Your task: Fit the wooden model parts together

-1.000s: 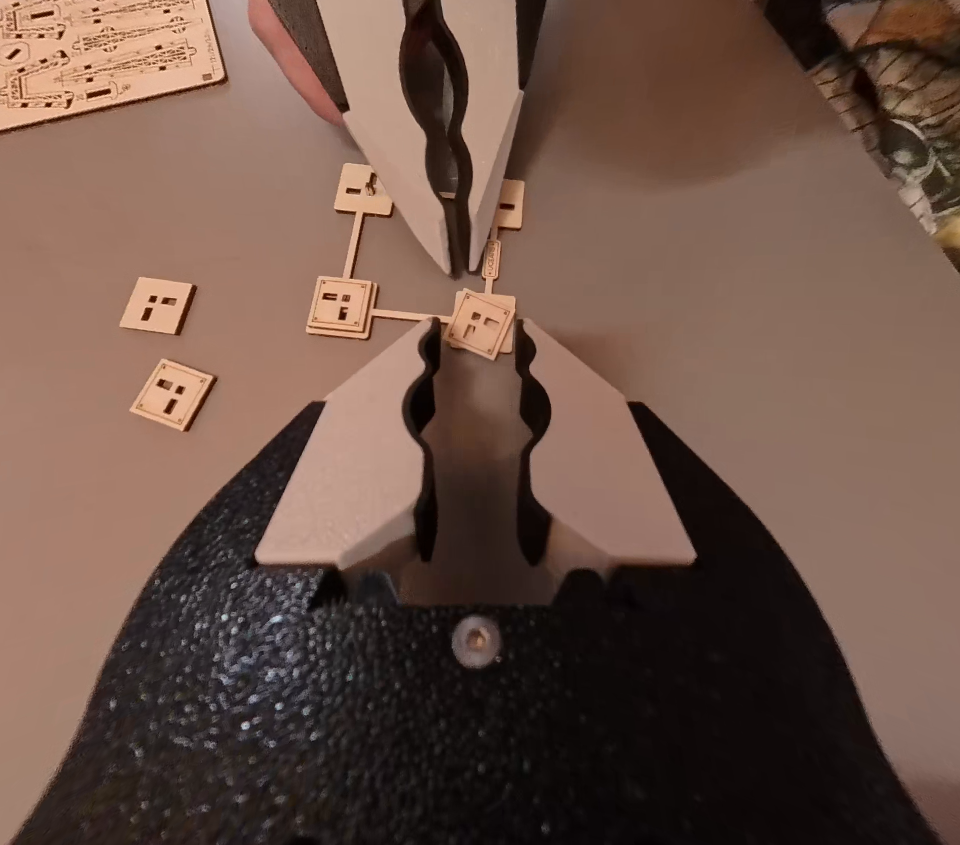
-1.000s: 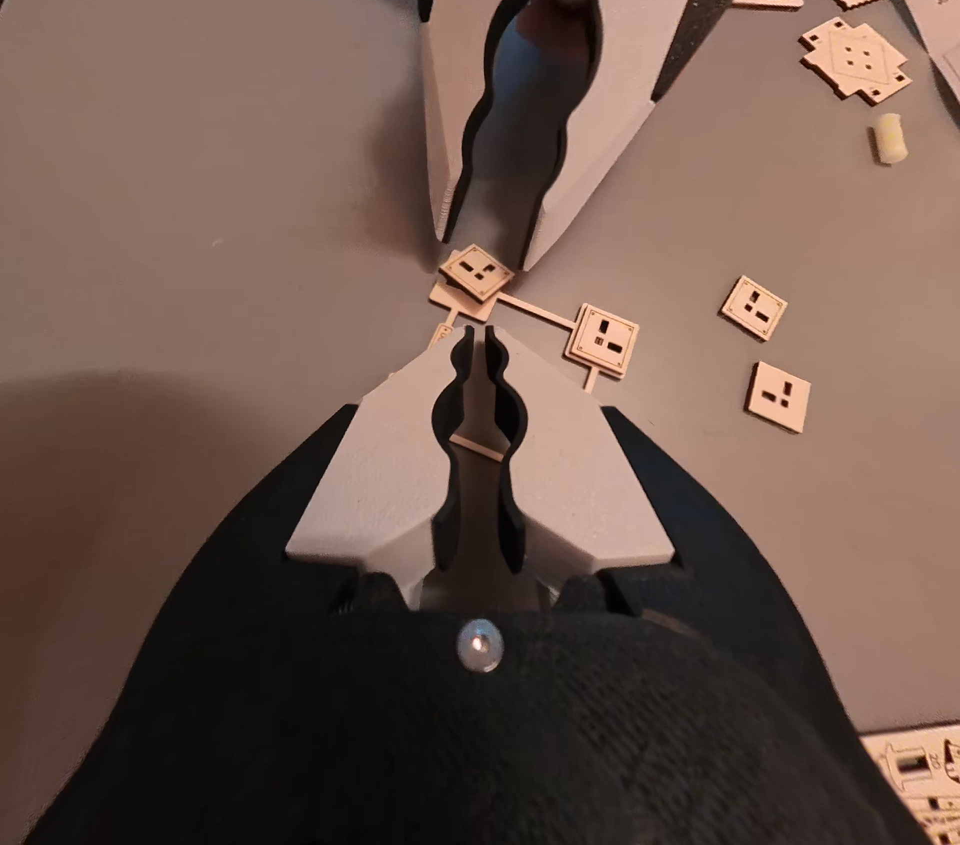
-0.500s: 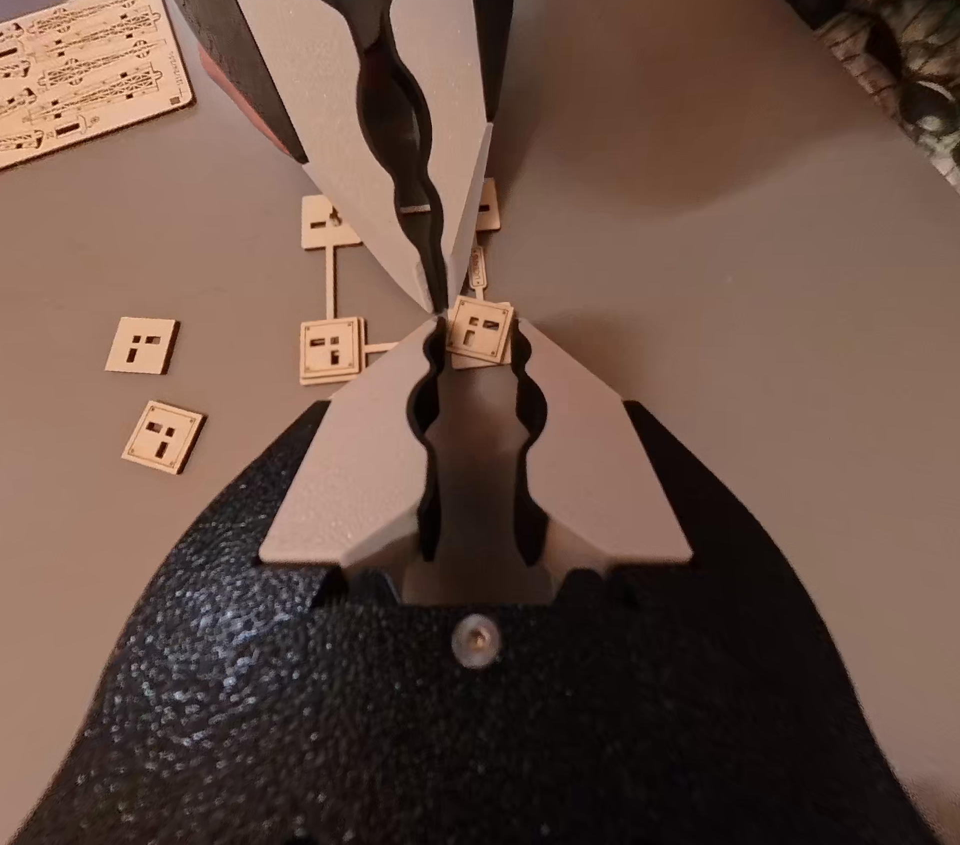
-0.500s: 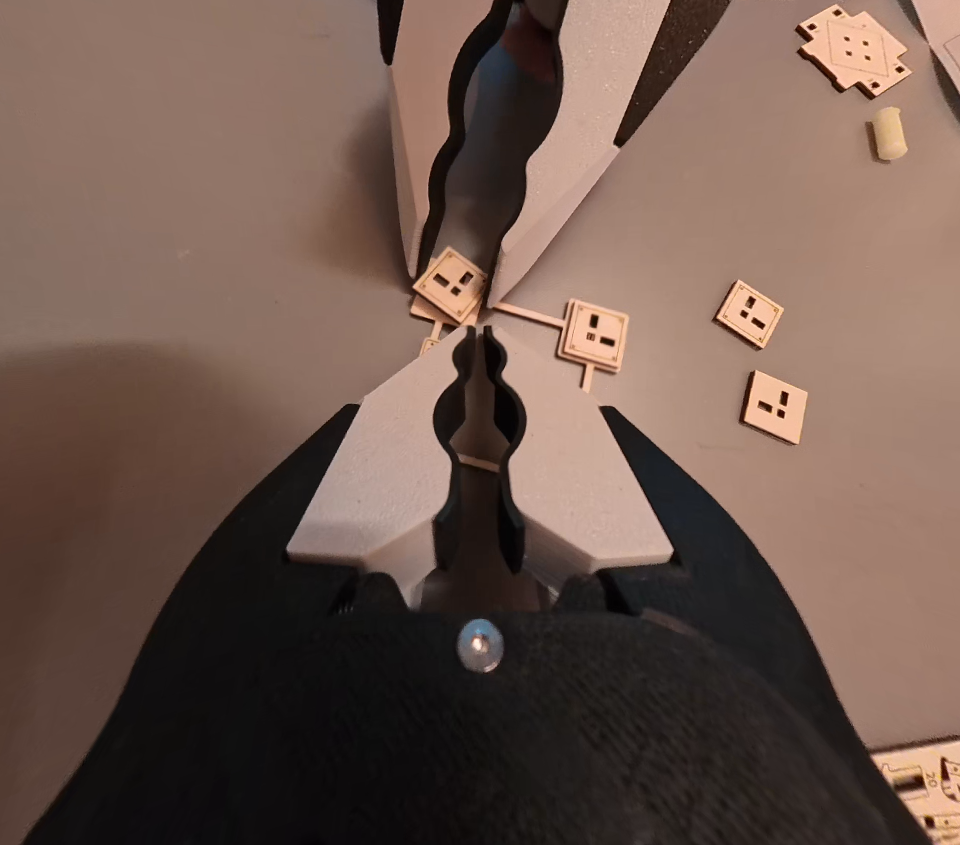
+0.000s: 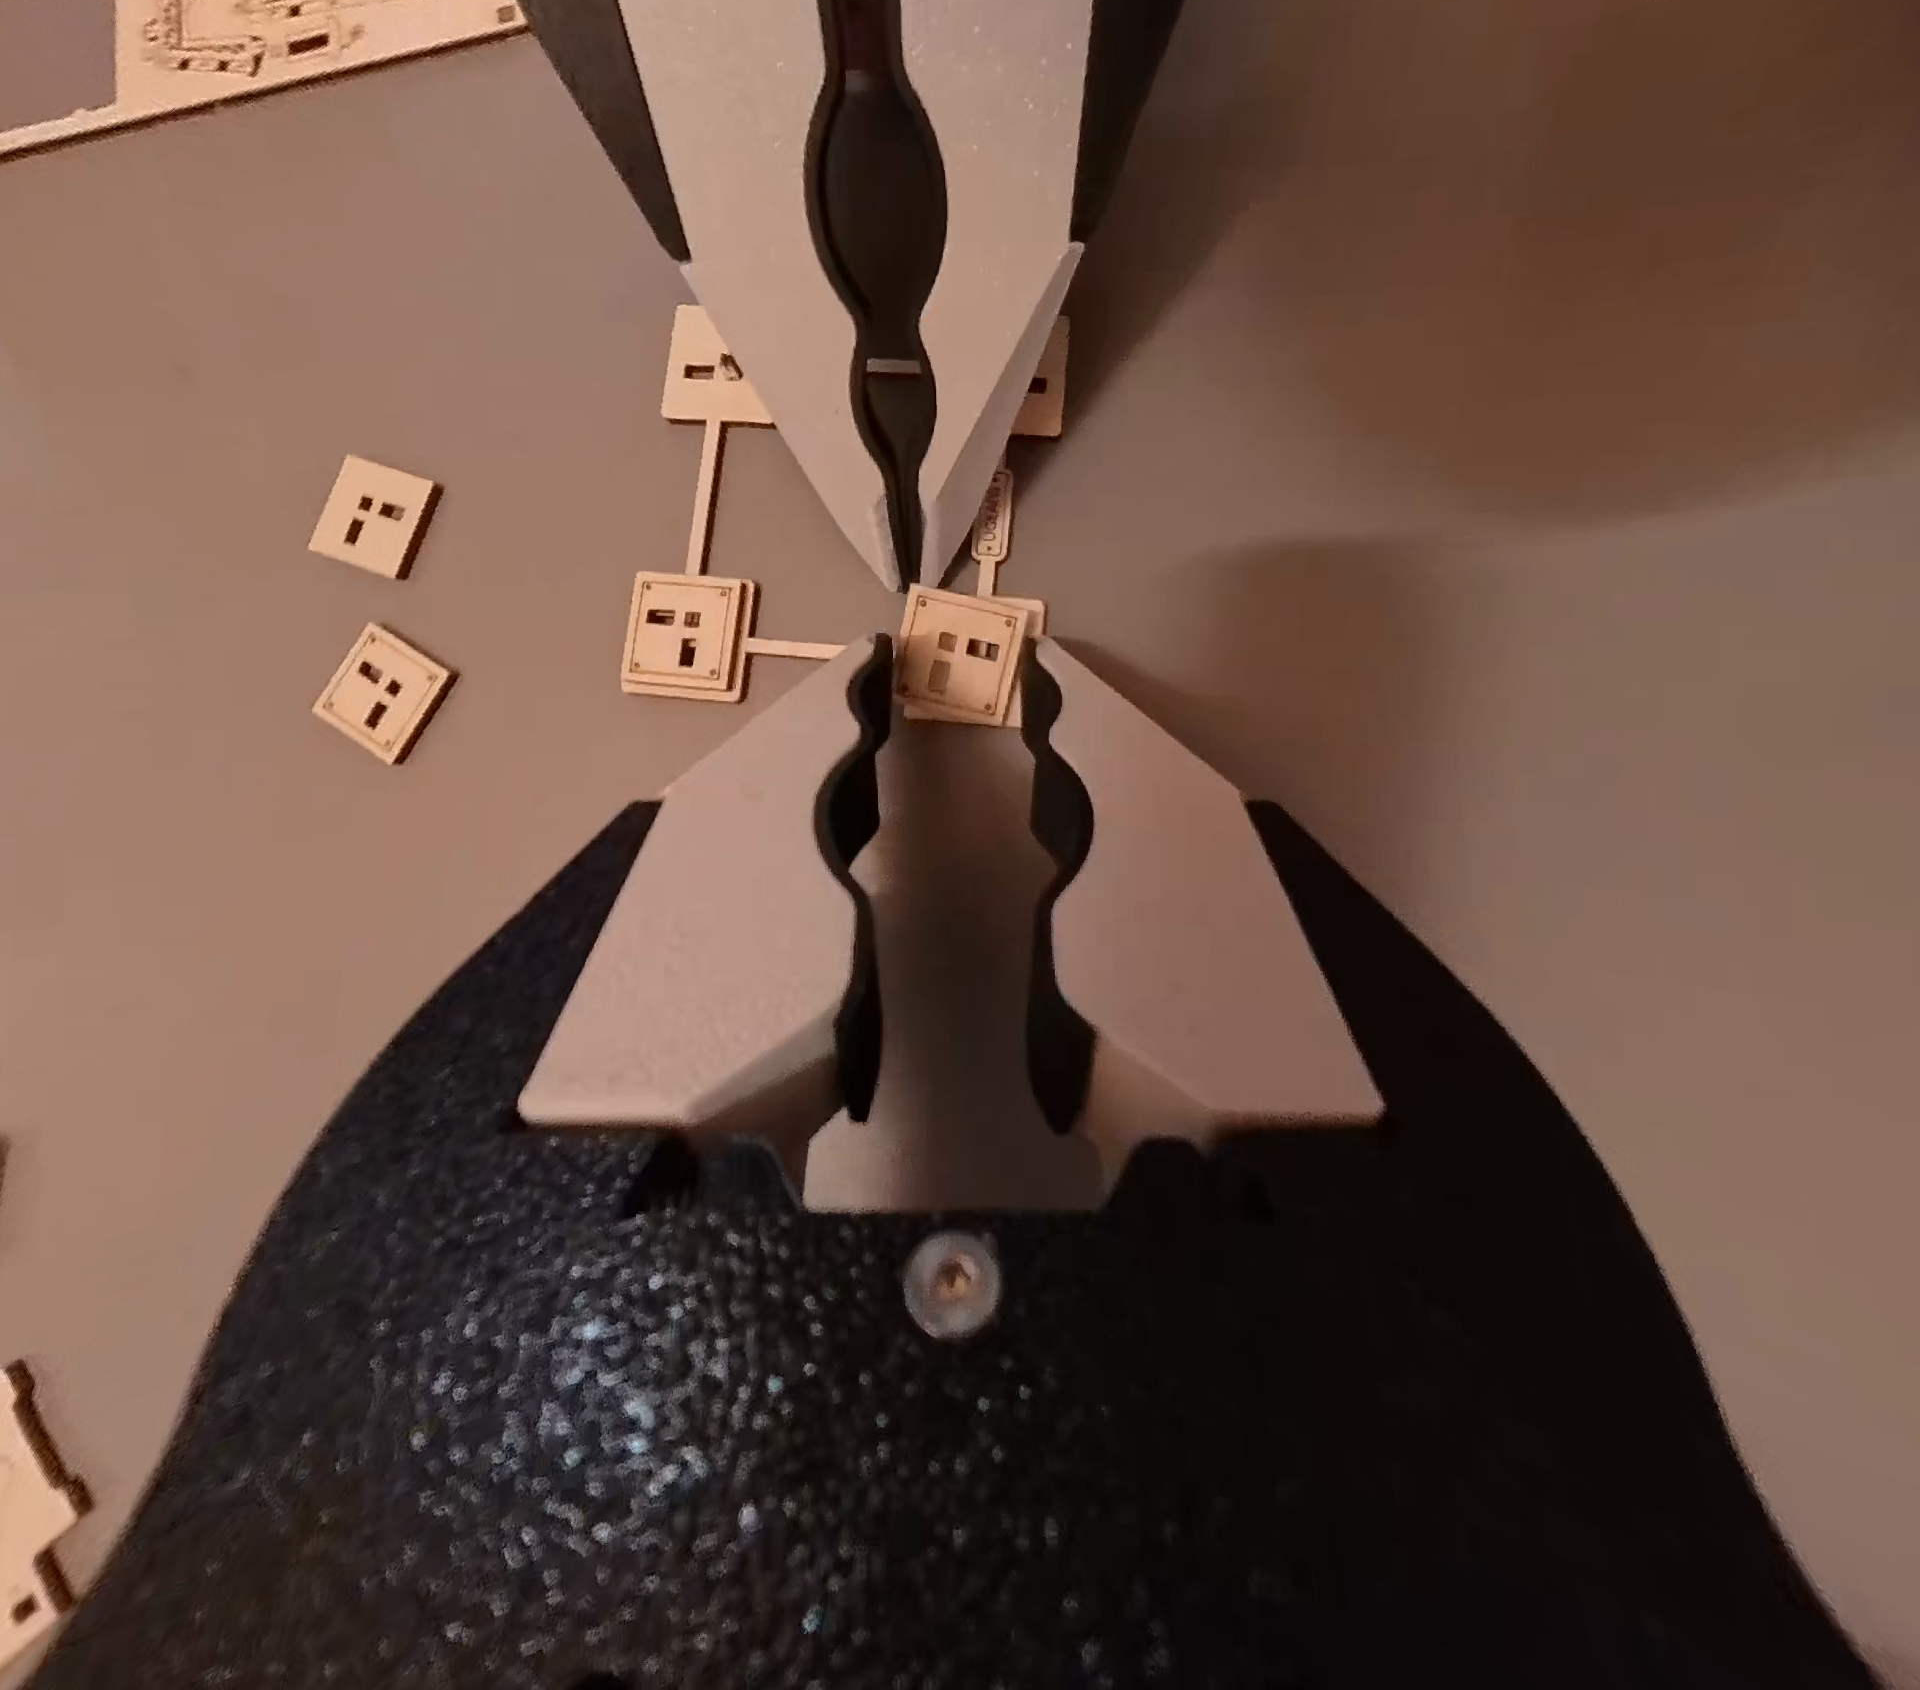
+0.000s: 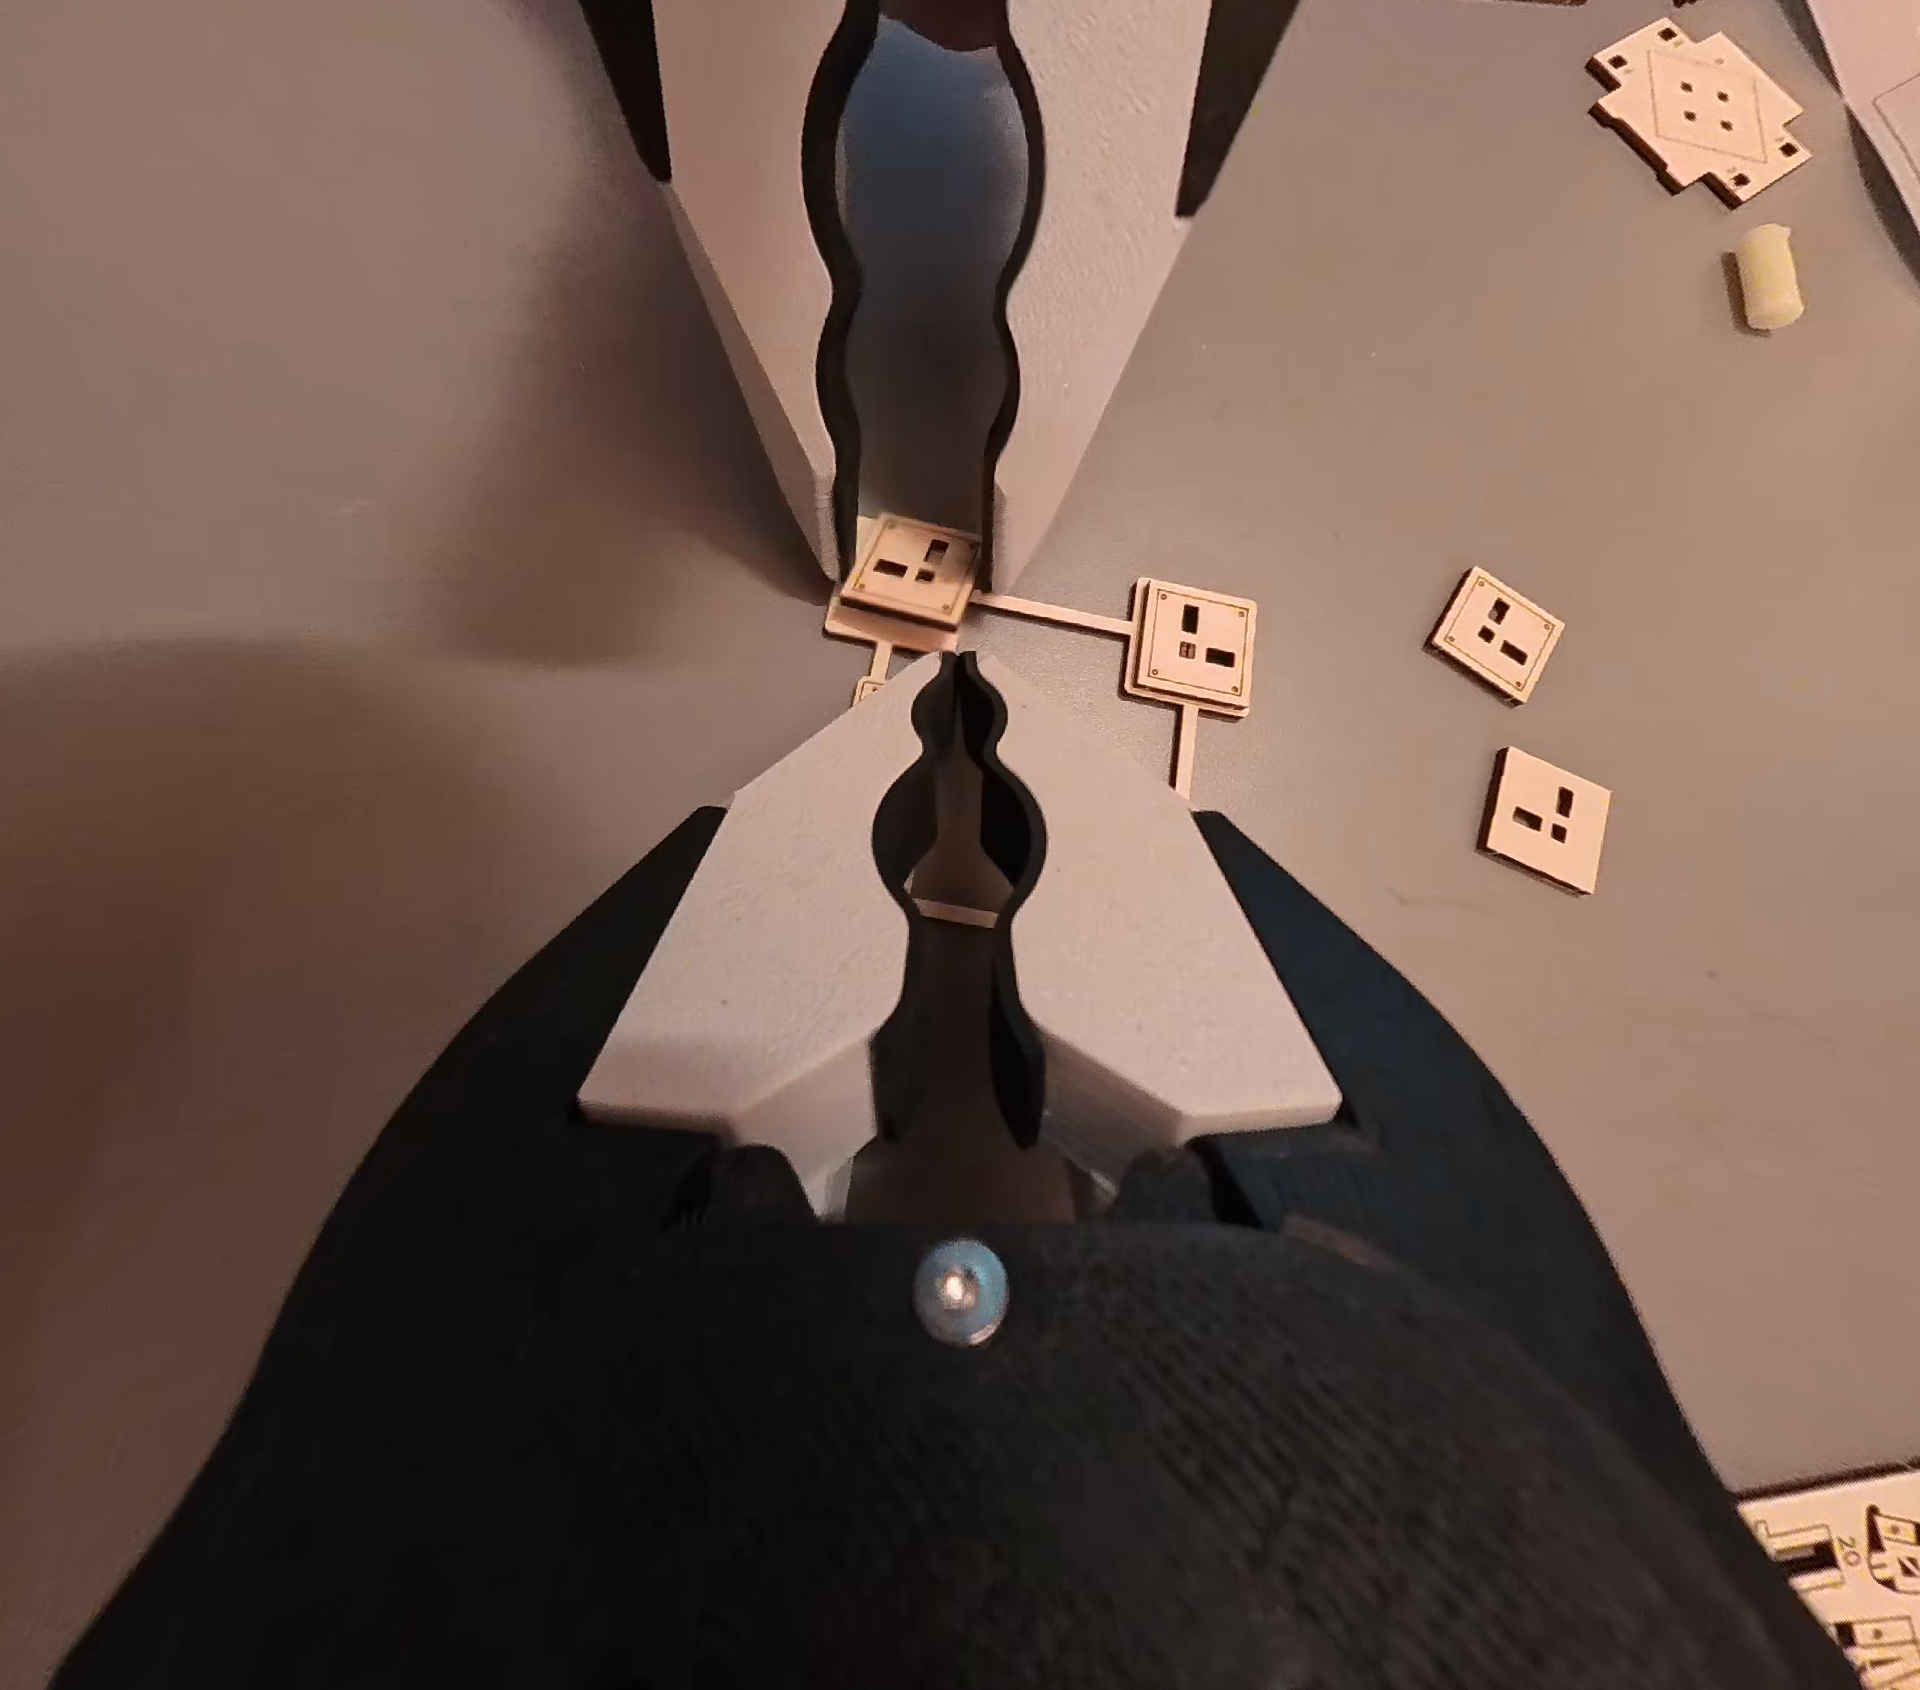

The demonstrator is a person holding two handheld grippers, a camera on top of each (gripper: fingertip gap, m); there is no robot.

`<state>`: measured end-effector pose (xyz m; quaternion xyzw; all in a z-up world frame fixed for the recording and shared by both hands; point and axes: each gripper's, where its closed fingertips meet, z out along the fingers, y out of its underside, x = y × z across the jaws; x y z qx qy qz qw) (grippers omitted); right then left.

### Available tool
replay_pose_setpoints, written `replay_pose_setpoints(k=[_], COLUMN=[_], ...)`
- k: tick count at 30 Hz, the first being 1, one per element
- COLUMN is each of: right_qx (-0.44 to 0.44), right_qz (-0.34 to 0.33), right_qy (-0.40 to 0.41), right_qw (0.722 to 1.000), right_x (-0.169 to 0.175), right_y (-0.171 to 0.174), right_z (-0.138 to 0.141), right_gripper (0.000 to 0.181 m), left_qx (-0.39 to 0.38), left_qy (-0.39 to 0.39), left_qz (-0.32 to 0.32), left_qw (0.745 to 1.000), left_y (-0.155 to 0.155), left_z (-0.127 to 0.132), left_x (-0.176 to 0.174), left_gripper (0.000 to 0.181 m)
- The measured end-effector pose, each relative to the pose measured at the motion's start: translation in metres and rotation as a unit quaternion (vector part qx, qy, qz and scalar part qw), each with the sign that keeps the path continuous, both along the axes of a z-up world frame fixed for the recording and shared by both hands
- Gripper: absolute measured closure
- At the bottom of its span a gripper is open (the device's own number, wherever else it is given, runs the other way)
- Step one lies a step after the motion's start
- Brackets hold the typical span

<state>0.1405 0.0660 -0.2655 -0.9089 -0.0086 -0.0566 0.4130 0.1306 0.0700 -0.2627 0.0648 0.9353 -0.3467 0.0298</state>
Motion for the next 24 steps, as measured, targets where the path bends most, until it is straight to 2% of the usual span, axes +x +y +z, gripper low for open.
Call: replay_pose_setpoints(k=[6,15,21,24], right_qx=[0.000,-0.008,0.061,0.068], right_qz=[-0.004,-0.003,0.018,0.033], right_qy=[0.002,-0.011,-0.029,-0.039], right_qw=[1.000,1.000,0.998,0.996], right_x=[0.000,0.001,-0.006,-0.013], right_y=[0.000,-0.001,0.007,0.014], right_z=[0.000,0.000,0.027,0.030], right_gripper=[0.181,0.181,0.181,0.181], left_qx=[-0.018,0.005,0.007,0.011], left_qy=[-0.003,-0.014,0.016,0.029], left_qz=[0.019,0.036,0.025,0.020], left_qw=[1.000,0.999,1.000,0.999], left_y=[0.001,-0.001,0.000,0.000], left_z=[-0.001,-0.003,-0.003,-0.003], left_x=[-0.005,-0.004,-0.004,-0.003], left_gripper=[0.160,0.160,0.160,0.161])
